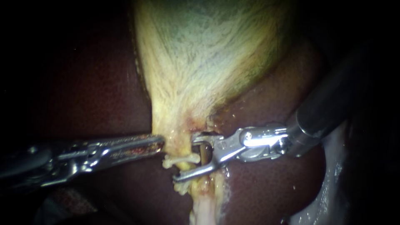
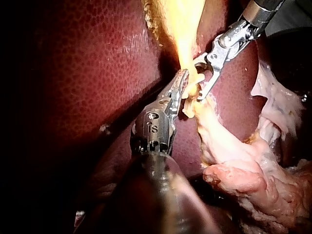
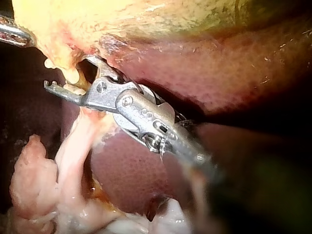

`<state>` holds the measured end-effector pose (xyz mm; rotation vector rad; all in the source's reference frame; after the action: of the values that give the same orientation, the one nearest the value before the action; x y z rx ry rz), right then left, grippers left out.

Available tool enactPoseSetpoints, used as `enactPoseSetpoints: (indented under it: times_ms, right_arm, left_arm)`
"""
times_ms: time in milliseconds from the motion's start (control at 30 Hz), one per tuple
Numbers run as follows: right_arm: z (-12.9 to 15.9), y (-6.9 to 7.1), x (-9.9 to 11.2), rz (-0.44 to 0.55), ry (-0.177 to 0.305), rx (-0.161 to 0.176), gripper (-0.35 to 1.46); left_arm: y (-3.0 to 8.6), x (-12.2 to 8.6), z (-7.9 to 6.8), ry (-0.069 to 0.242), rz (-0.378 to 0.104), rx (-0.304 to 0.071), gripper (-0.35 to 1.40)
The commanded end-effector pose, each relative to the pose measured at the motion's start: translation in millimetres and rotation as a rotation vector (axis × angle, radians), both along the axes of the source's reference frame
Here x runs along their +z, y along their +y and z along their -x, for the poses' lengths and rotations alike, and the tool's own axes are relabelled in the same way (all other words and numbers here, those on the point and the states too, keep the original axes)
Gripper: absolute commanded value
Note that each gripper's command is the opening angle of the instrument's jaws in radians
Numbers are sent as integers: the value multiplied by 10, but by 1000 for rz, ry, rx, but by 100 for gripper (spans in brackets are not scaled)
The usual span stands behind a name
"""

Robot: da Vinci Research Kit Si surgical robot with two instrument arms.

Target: Going back third clip left tube

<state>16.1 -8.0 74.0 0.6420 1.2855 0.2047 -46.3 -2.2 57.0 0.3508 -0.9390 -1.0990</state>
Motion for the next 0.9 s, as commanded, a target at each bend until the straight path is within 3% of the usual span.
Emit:
enactPoseSetpoints:
  times_ms: [33, 233, 333, 633, 900]
  right_arm:
    - [3, -1, -1, 0, 1, -2, 60]
    - [34, -8, -10, -1, 11, -19, 60]
    - [63, -6, -20, 0, 8, -11, 60]
    - [120, 37, -53, 103, 15, 15, 60]
    - [141, 54, -75, 140, 16, 23, 60]
  left_arm:
    - [0, 1, 0, 0, 0, 0, -20]
    - [0, 1, -1, 0, 0, 1, -20]
    - [1, 3, -1, 0, 0, 1, -20]
    - [3, 9, -1, -1, 1, 2, -20]
    - [3, 10, -1, 0, 1, 2, -20]
